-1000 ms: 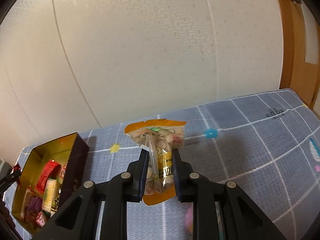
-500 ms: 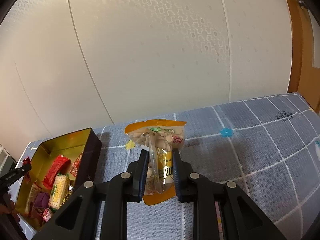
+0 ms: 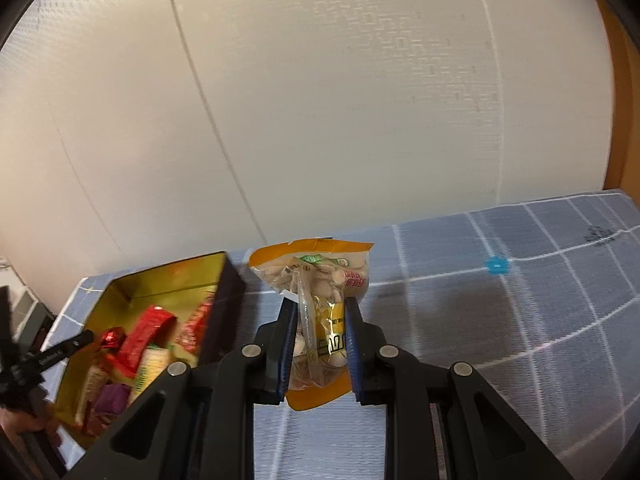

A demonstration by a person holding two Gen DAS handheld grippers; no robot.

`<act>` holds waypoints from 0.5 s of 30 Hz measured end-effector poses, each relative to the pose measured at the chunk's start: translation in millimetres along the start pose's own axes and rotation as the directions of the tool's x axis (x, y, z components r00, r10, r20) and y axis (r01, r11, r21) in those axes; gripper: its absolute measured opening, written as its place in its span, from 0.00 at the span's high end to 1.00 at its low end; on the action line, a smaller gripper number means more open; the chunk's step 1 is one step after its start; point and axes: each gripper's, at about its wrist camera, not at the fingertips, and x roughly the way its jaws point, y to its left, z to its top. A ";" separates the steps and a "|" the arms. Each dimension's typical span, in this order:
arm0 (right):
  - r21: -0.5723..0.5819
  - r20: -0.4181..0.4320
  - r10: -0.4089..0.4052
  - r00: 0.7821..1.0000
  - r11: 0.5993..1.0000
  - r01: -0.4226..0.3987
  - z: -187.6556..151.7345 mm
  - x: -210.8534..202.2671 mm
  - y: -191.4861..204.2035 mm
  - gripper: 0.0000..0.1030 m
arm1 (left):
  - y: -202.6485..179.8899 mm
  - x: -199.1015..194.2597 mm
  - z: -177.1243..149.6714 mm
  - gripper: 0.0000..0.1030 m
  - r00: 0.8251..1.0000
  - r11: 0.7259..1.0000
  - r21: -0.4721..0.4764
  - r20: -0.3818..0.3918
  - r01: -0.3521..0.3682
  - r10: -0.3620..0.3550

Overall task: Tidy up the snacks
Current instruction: 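Carry the nut pouch into the tin tray and open the right tool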

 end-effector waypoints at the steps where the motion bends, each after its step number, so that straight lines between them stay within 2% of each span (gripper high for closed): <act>1: 0.002 -0.002 0.015 1.000 1.000 -0.015 0.5 0.3 2.4 0.78 | -0.8 -1.9 -2.3 0.58 1.000 1.000 0.009 -0.005 0.005 -0.005; 7: 0.001 -0.014 0.116 0.993 0.993 -0.116 4.2 4.9 26.1 0.78 | -0.4 -12.0 -12.8 0.56 0.999 0.999 0.031 -0.016 0.042 -0.041; 15: -0.011 -0.029 0.269 0.963 0.963 -0.269 0.4 13.8 61.1 0.78 | 10.6 -23.4 -19.8 0.54 0.998 0.998 0.009 -0.017 0.064 -0.064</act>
